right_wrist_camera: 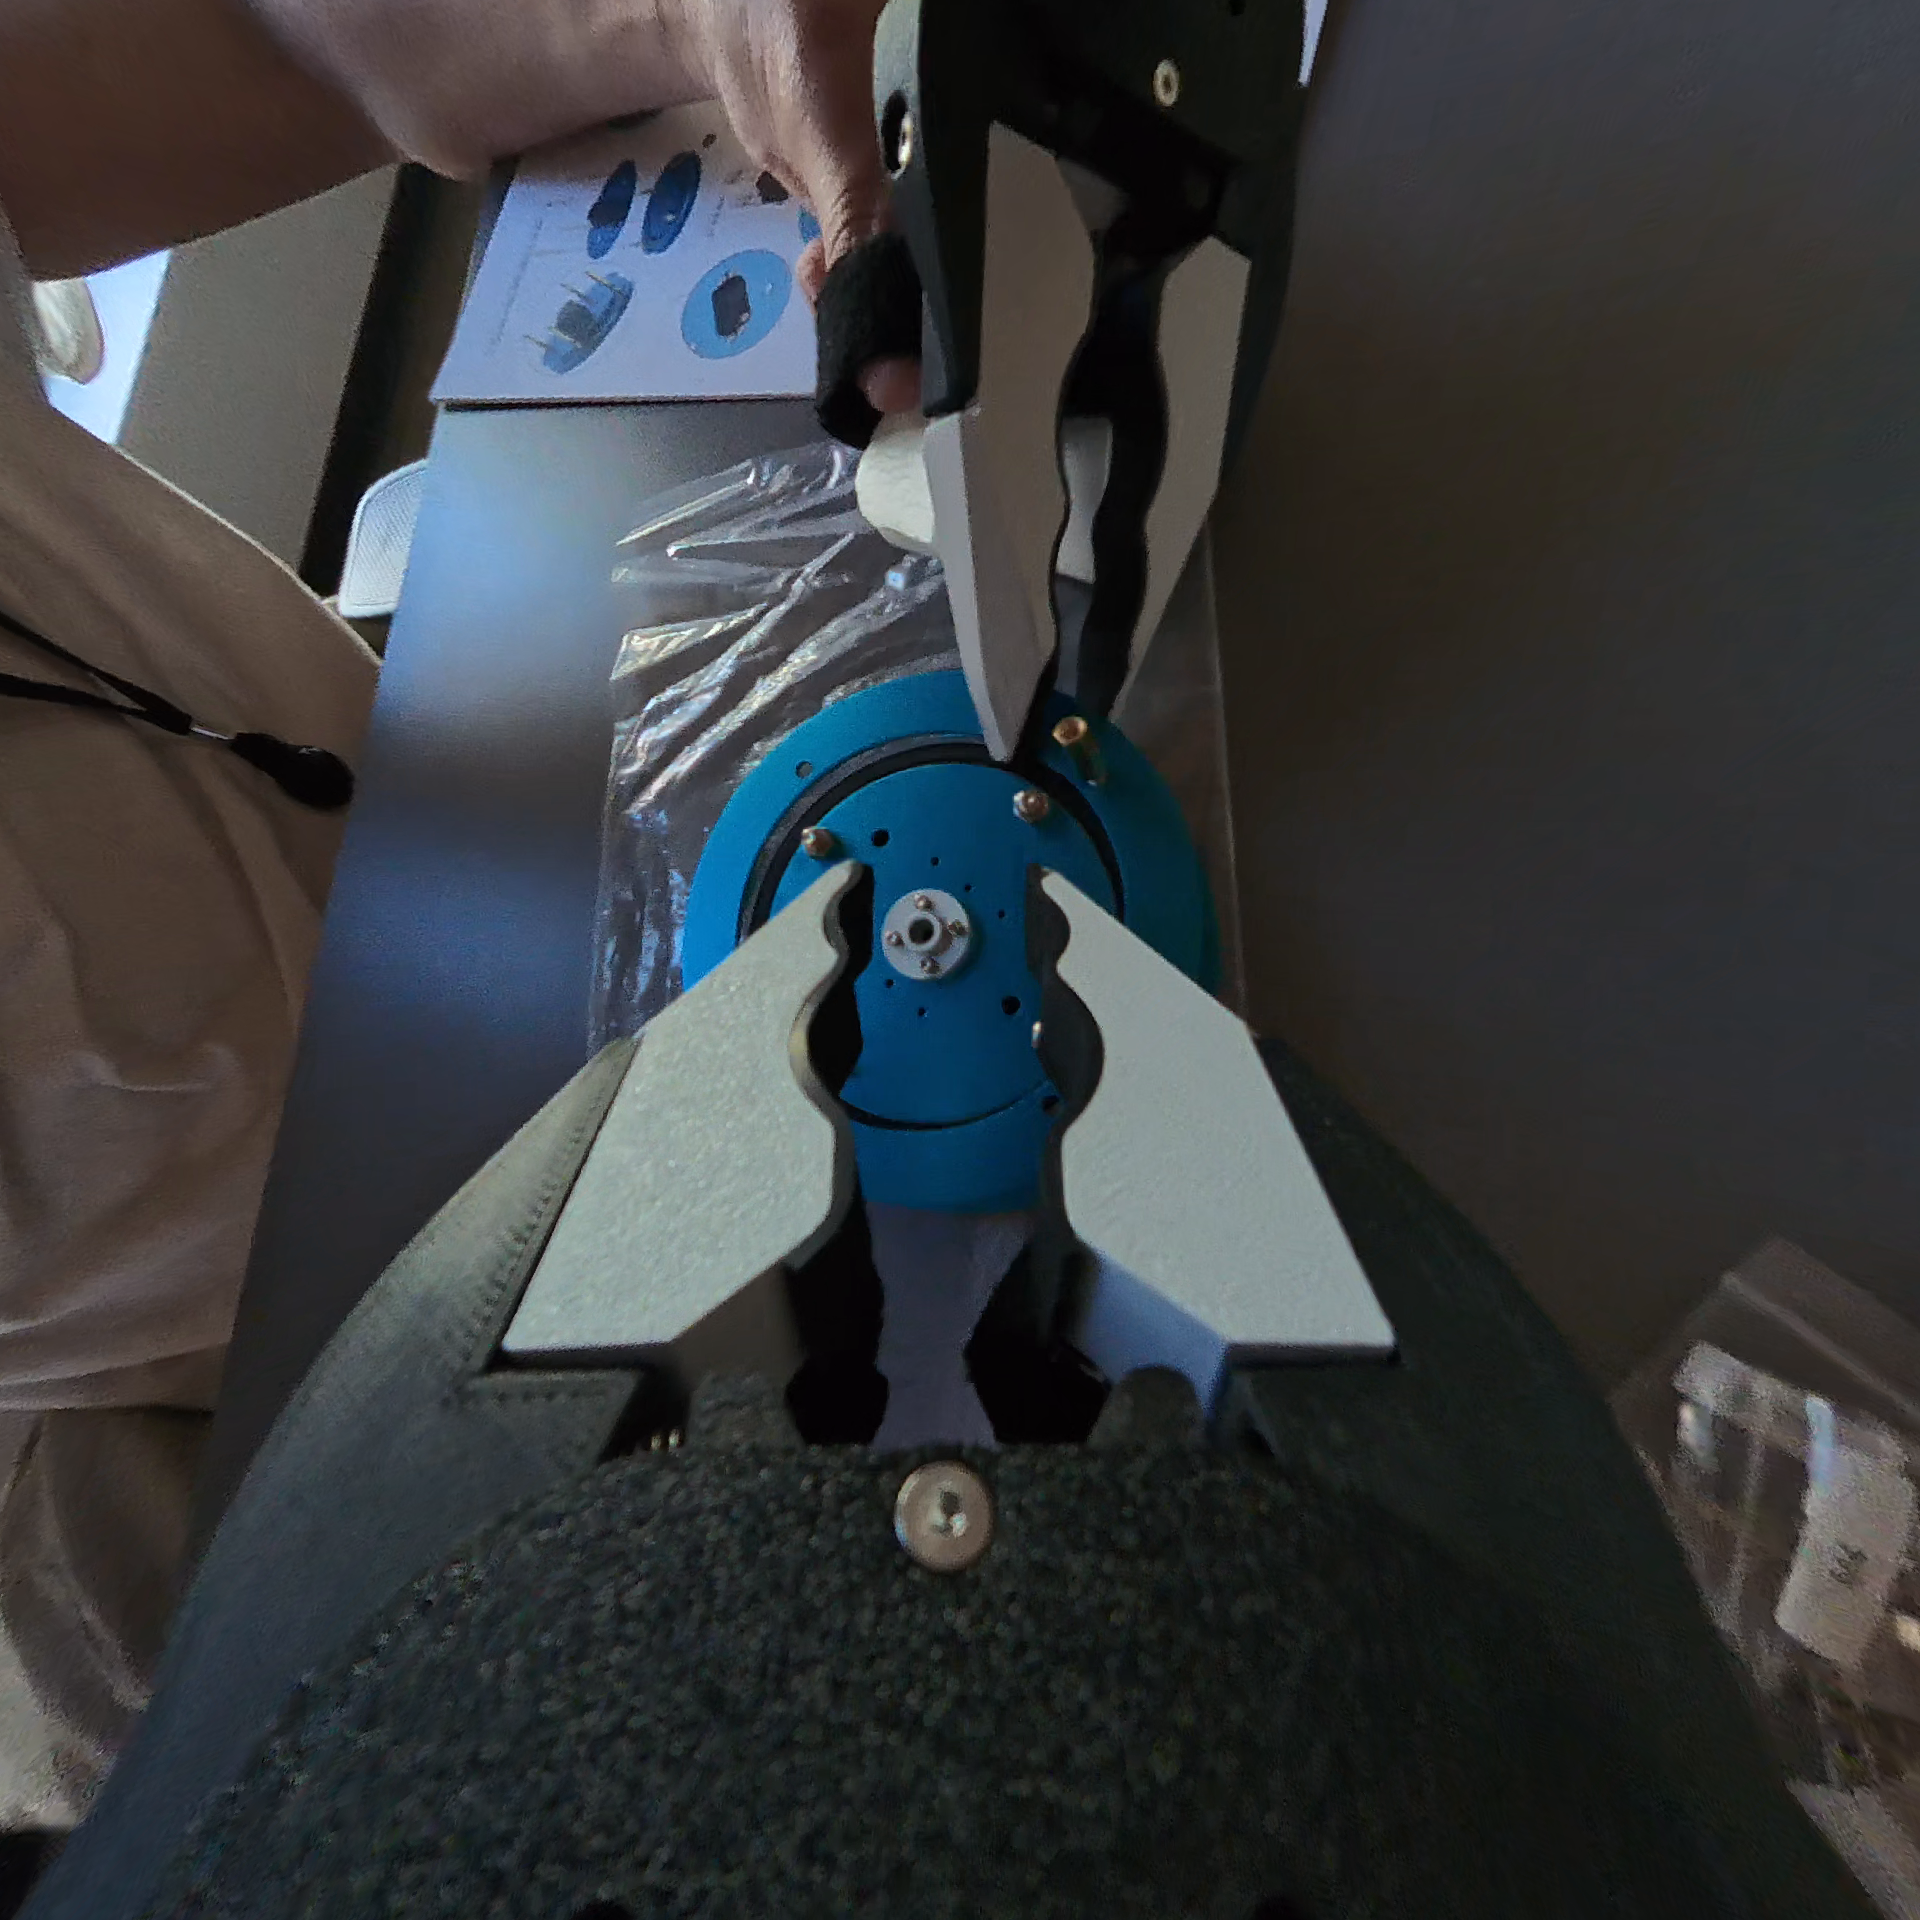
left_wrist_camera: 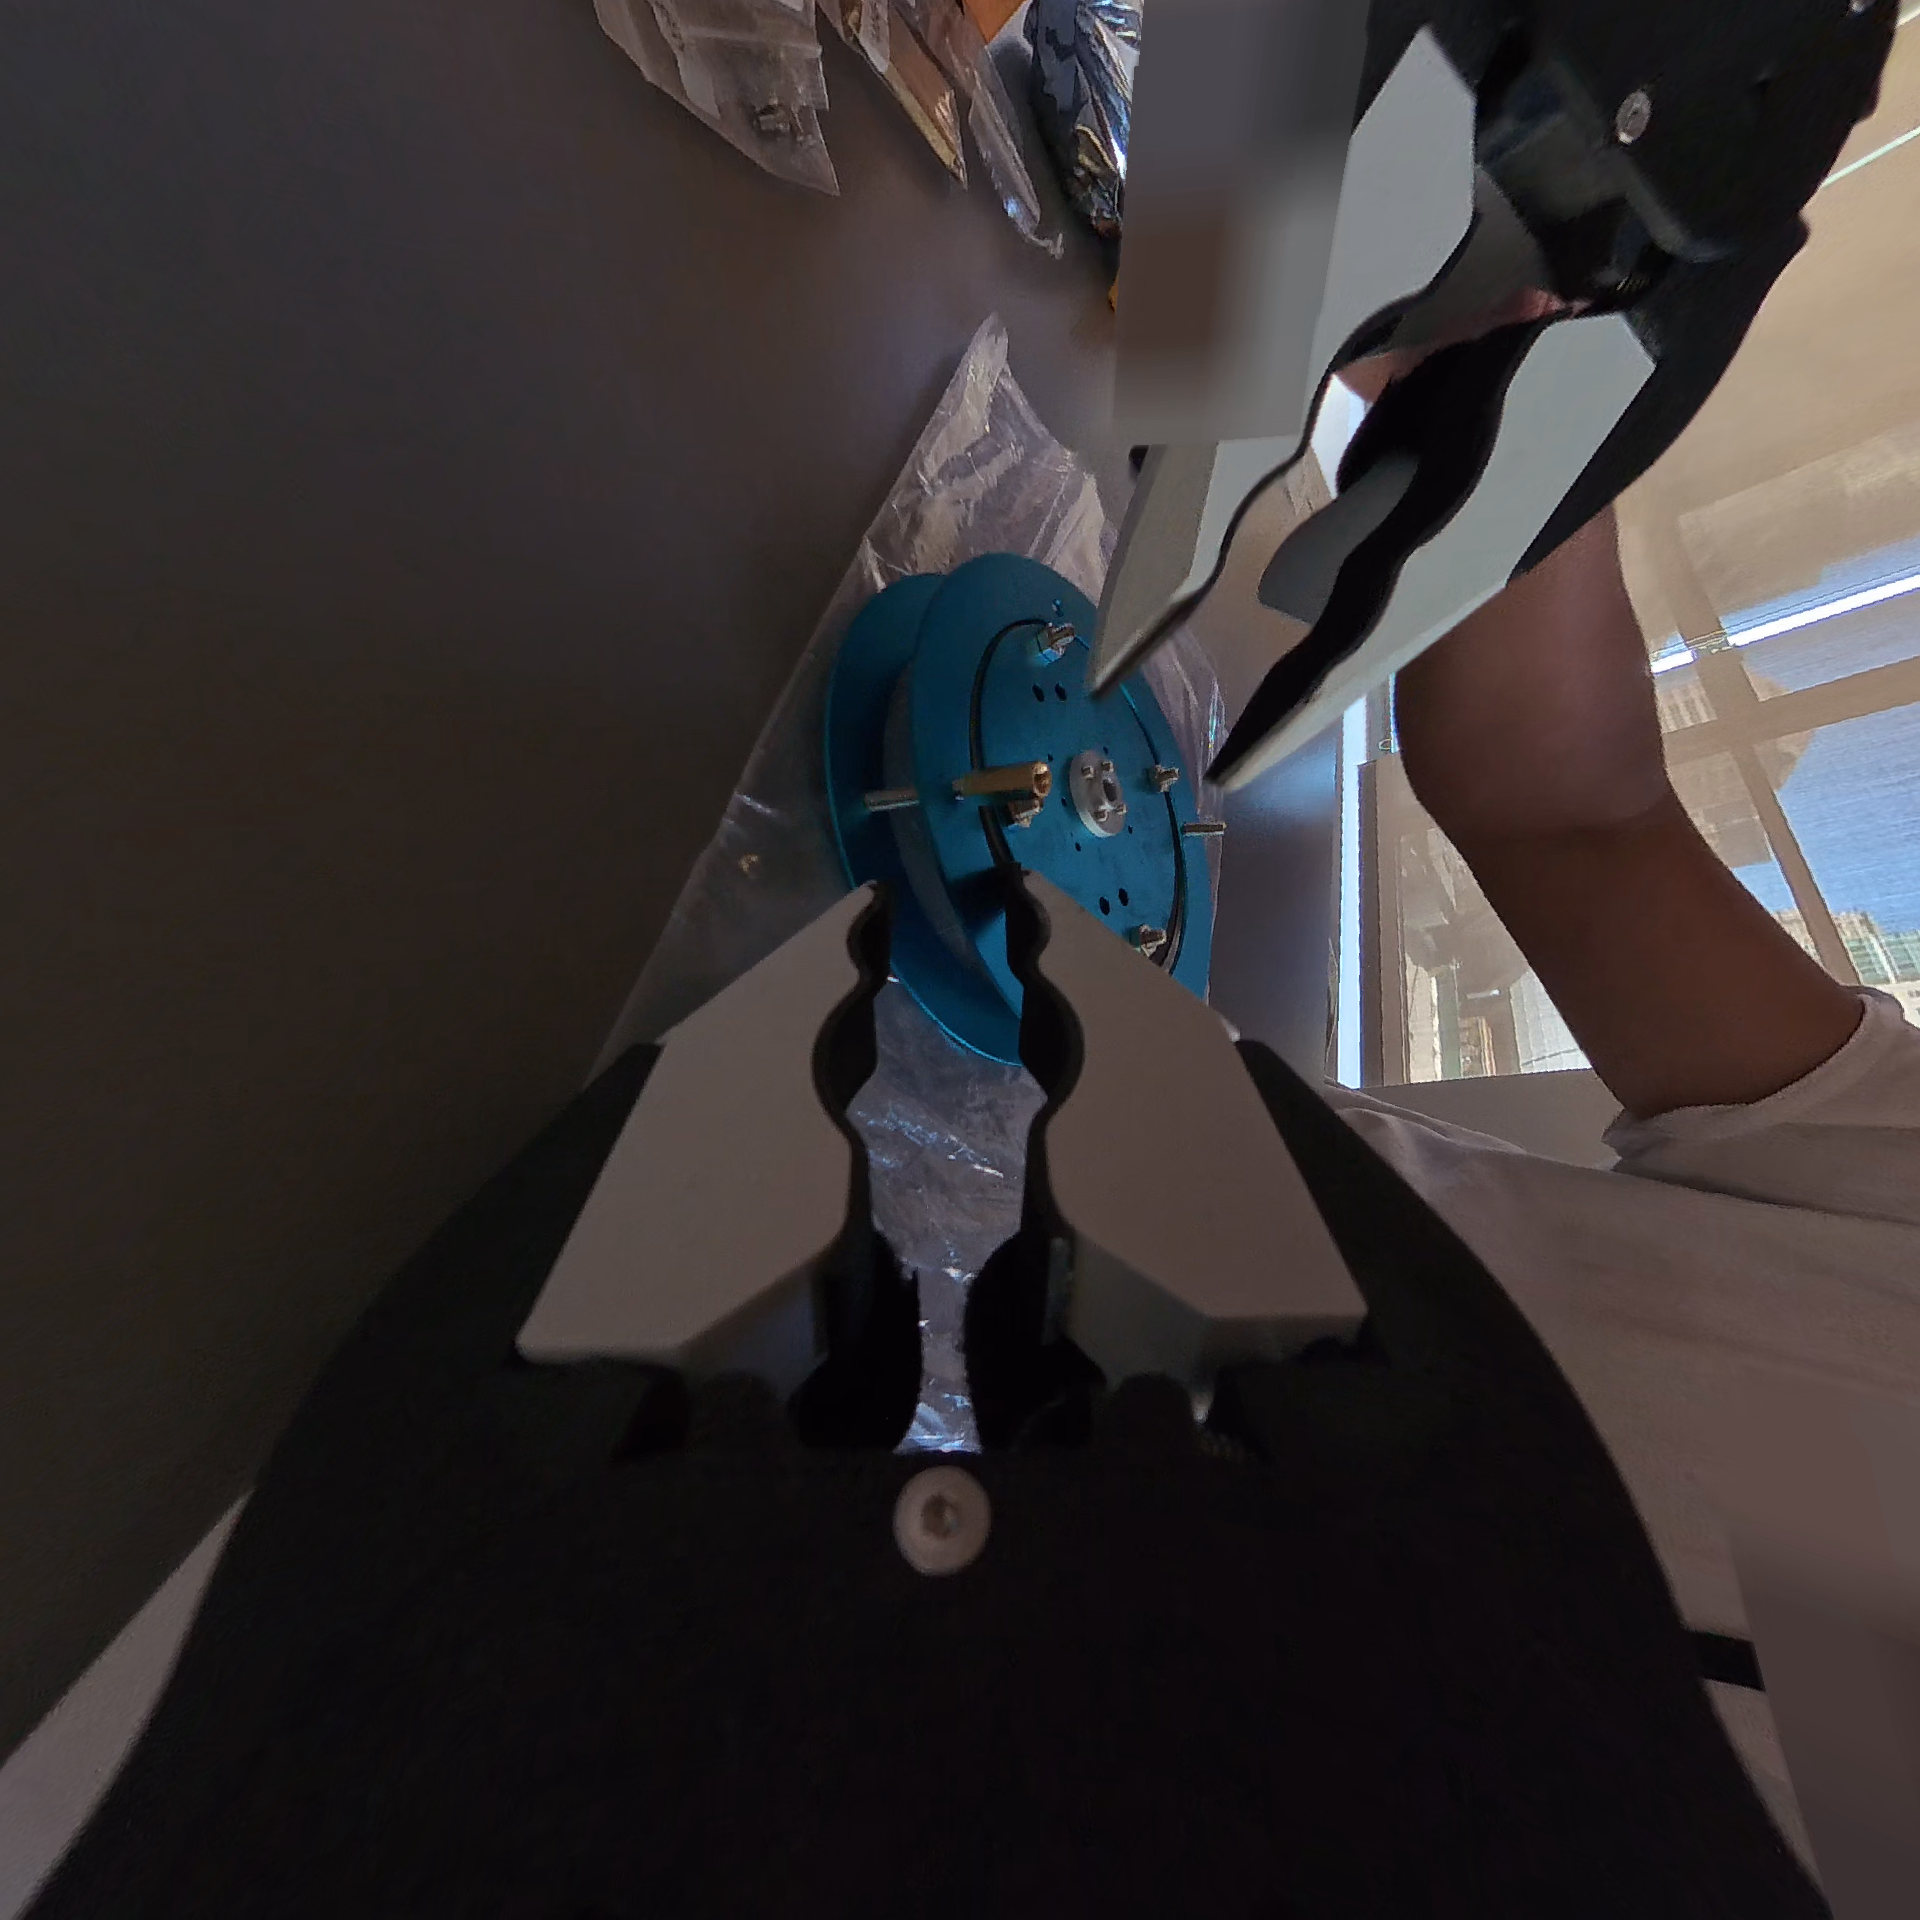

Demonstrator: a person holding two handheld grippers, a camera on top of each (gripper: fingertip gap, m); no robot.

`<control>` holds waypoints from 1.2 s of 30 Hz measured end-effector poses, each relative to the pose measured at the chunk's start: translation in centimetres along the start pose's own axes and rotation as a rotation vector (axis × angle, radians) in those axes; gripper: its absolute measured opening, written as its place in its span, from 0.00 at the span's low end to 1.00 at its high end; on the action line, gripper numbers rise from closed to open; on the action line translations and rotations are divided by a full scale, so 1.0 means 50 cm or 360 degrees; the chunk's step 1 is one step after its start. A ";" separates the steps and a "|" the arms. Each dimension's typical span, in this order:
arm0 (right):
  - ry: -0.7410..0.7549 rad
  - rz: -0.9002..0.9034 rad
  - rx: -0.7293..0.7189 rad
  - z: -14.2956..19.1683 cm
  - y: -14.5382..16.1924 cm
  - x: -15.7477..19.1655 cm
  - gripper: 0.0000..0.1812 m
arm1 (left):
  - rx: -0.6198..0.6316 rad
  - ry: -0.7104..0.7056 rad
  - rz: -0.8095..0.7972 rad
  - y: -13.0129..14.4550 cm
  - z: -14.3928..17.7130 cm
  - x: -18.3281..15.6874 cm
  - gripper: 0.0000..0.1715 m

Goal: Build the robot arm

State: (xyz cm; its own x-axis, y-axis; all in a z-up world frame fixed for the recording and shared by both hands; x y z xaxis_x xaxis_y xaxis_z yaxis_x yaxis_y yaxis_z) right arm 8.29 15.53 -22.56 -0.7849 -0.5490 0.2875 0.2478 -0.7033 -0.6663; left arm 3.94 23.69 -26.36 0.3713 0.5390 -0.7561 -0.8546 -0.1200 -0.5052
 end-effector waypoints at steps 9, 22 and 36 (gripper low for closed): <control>-0.0062 0.0031 0.0008 -0.062 -0.031 -0.019 0.26 | -0.0001 -0.0001 0.0000 0.000 0.000 0.000 0.12; -0.0061 0.0066 -0.0101 -0.065 -0.038 -0.010 0.26 | 0.0000 0.0002 -0.0001 0.000 0.000 0.000 0.12; 0.0074 0.0119 -0.0271 -0.029 -0.033 0.003 0.26 | -0.0034 -0.0099 -0.0202 -0.011 0.018 -0.006 0.12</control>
Point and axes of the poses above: each gripper's, where its closed fingertips meet, z back along the fingers, y out of its underside, x = y × z across the jaws, the point moved 4 cm from there along z, back along the fingers
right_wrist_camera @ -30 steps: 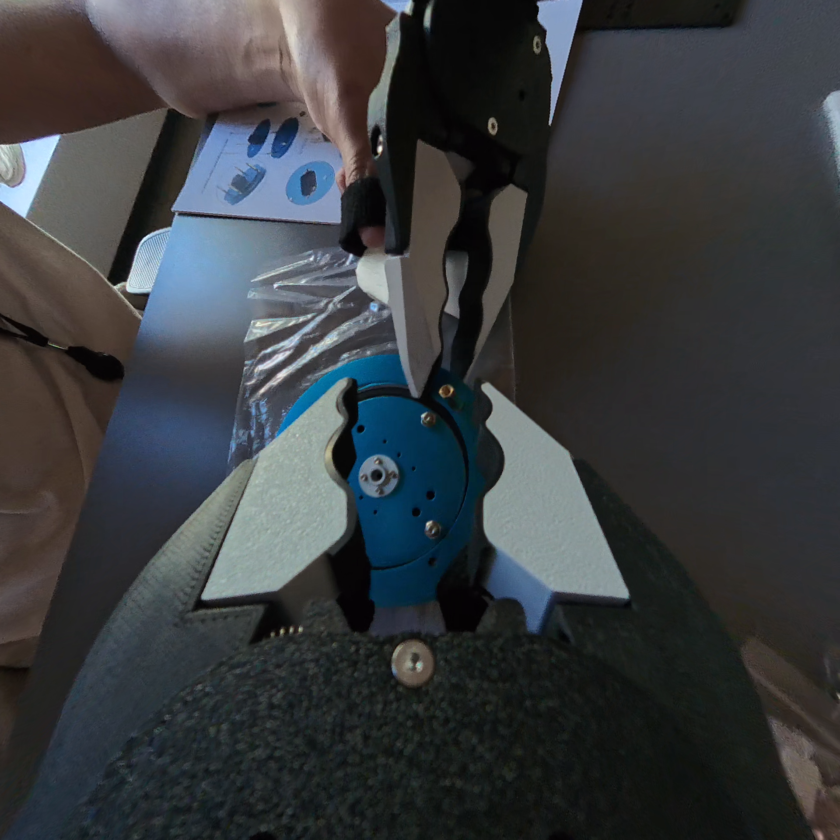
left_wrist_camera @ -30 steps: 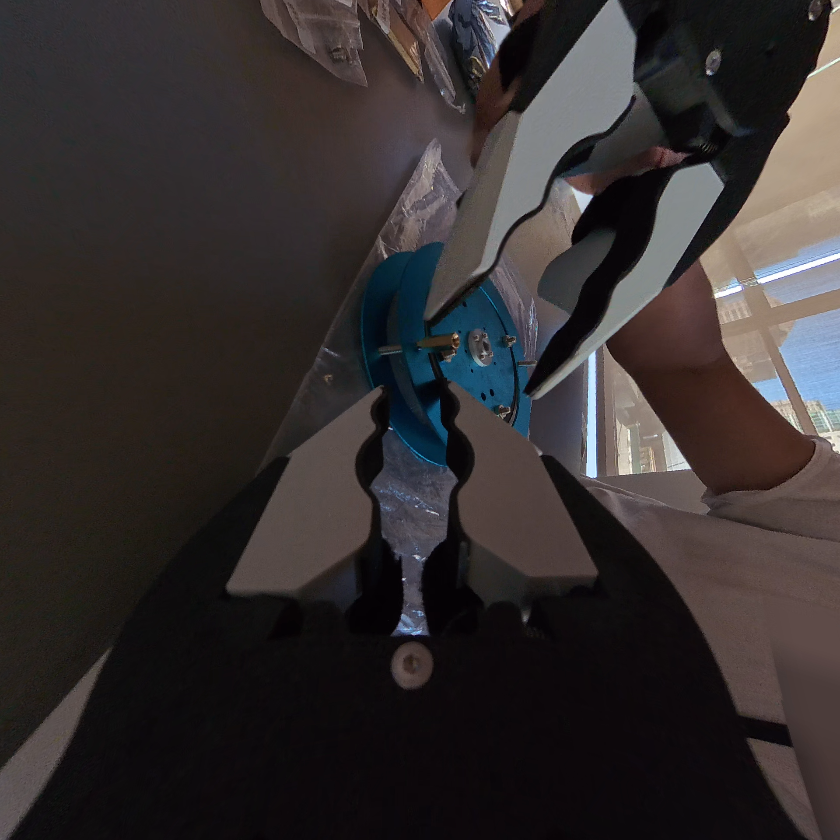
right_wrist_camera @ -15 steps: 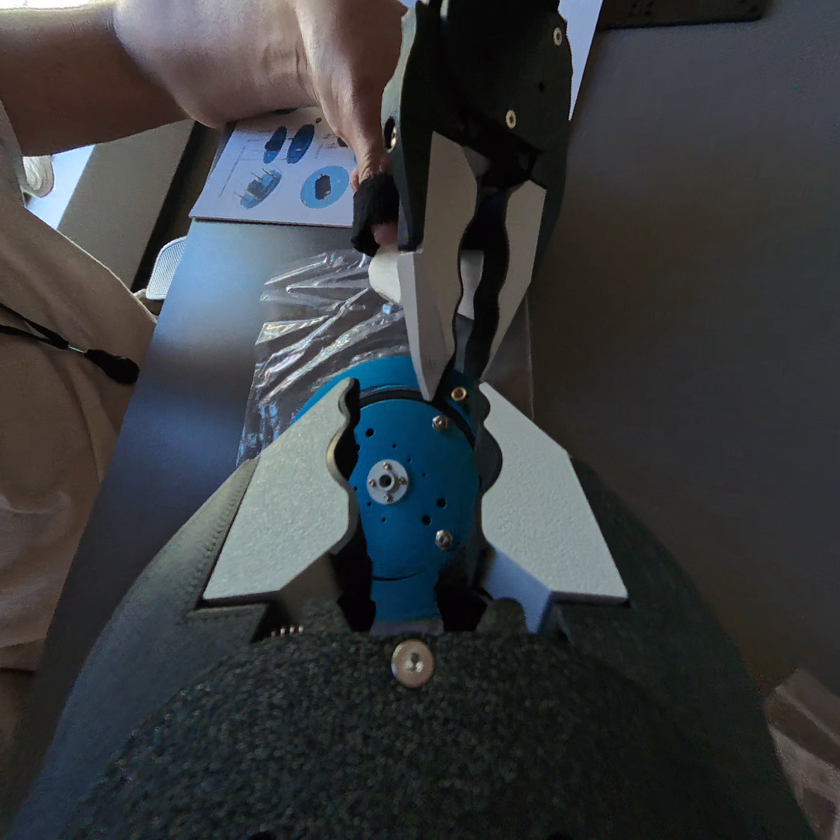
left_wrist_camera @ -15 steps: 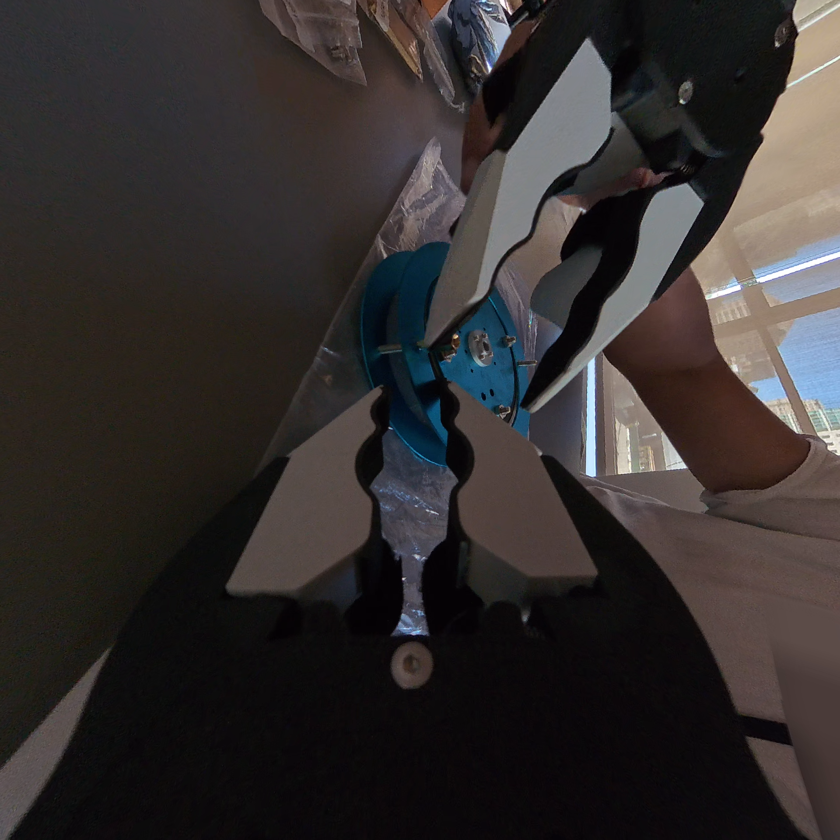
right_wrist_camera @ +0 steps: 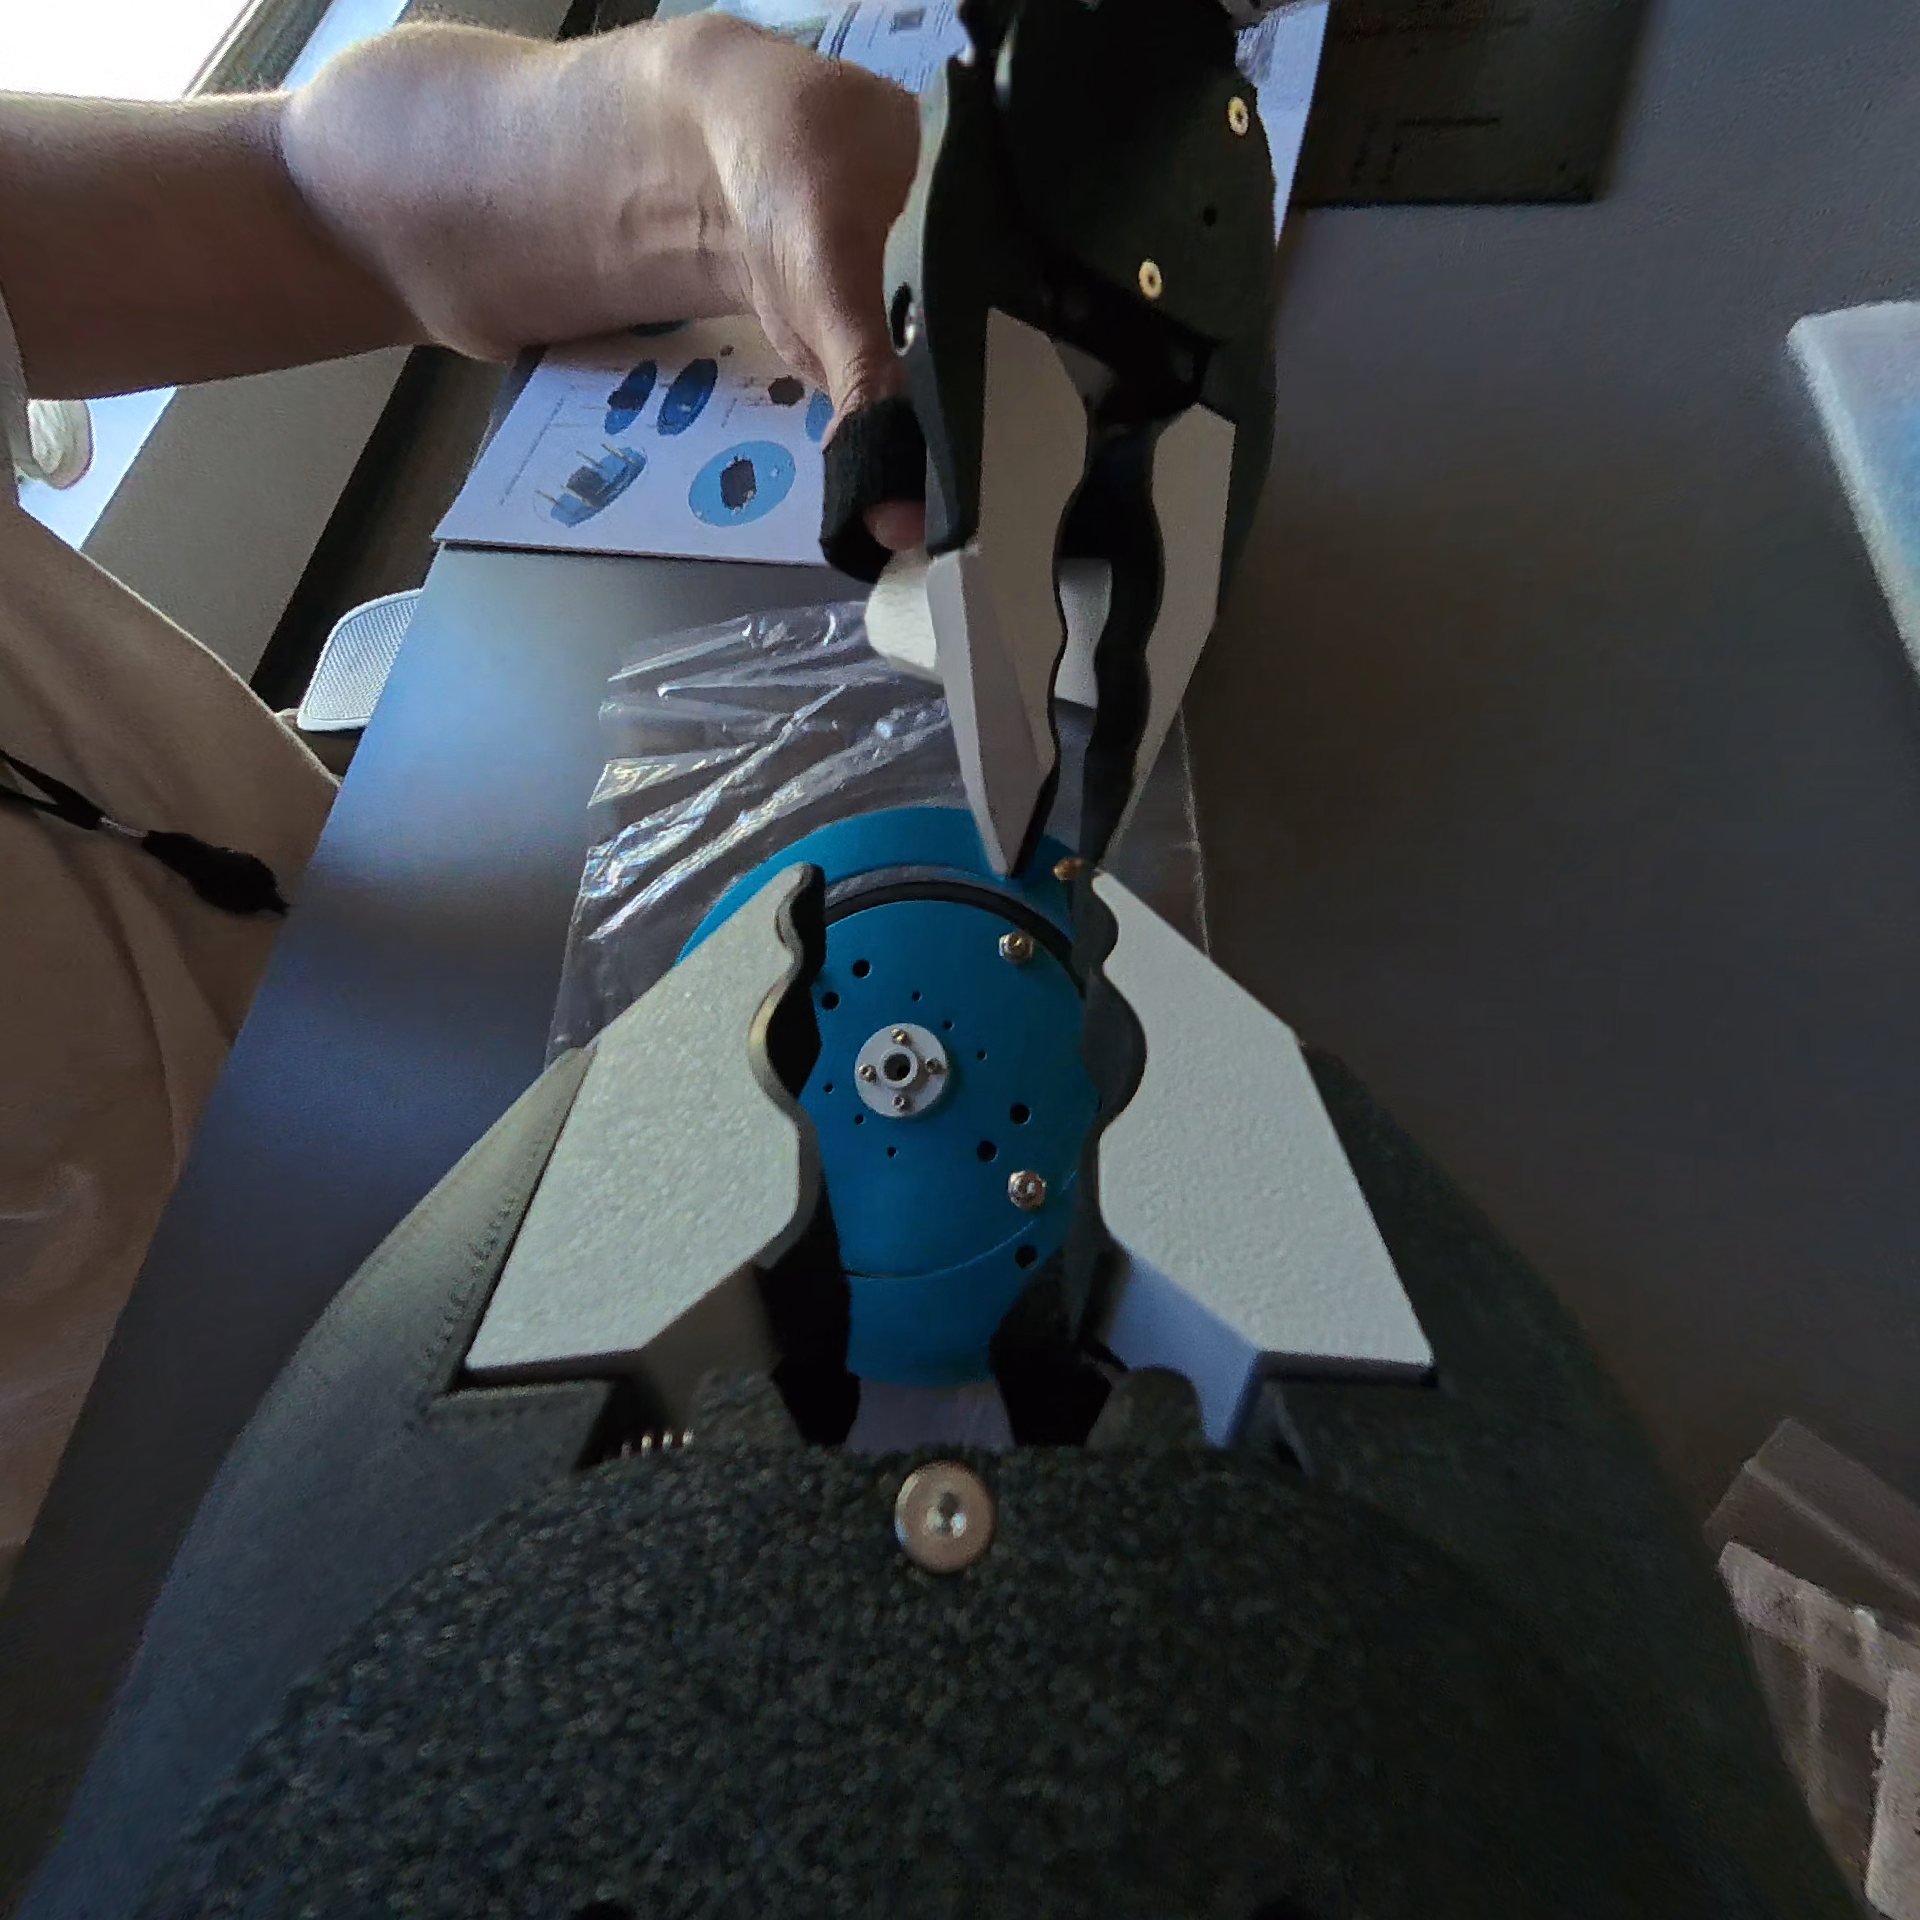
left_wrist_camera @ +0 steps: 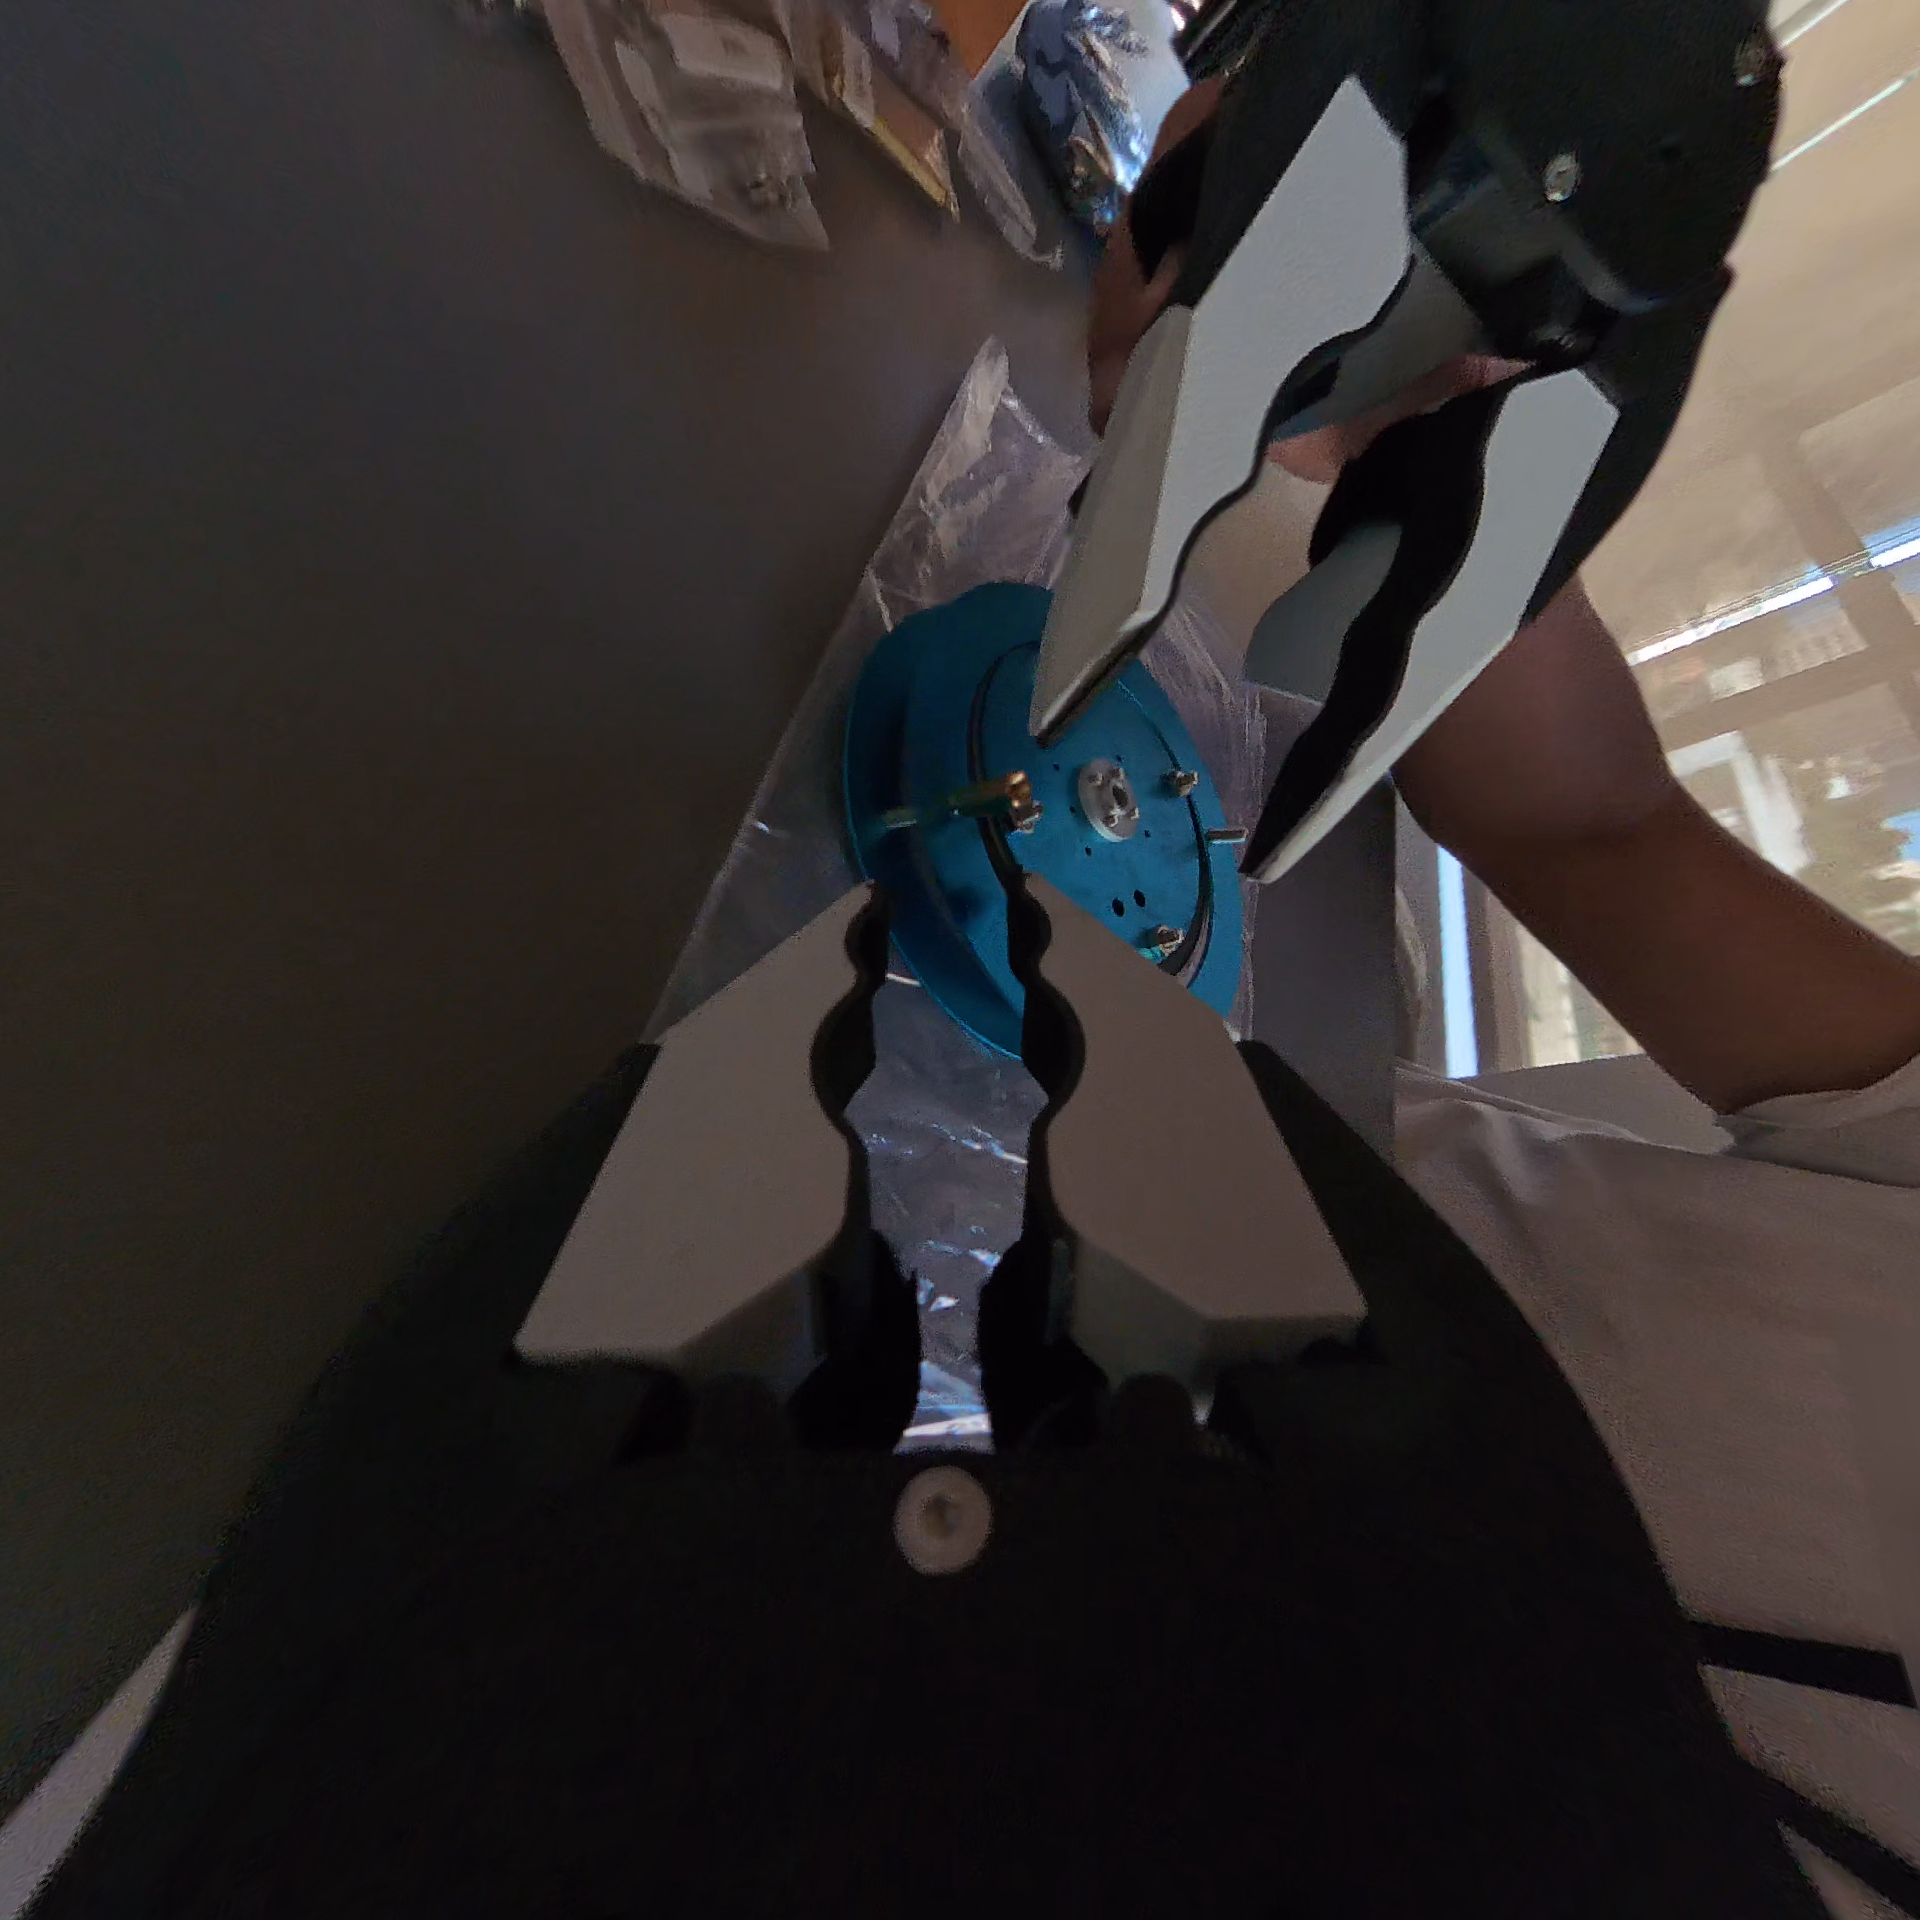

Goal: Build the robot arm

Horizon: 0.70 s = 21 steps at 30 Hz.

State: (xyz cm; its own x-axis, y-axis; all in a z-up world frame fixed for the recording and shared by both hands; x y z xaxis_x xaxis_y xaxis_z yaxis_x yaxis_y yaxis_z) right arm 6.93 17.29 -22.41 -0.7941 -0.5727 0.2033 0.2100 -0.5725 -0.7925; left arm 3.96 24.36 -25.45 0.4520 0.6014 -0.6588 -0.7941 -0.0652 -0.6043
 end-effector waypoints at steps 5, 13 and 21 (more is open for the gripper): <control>0.0121 -0.0099 -0.0355 0.039 -0.001 -0.020 0.28 | -0.0228 -0.0230 -0.0614 -0.036 0.053 -0.008 0.20; -0.0111 -0.0239 -0.0292 0.017 -0.007 -0.009 0.33 | -0.0197 -0.0649 -0.1179 -0.046 0.005 -0.031 0.32; -0.0142 -0.0208 -0.0086 -0.026 0.001 -0.009 0.32 | -0.0146 -0.0670 -0.1181 -0.041 -0.021 -0.024 0.34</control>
Point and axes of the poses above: each gripper's, where its closed fingertips meet, z back along the fingers, y out of its underside, x = y × z across the jaws, the point moved 4 cm from there along z, back along the fingers
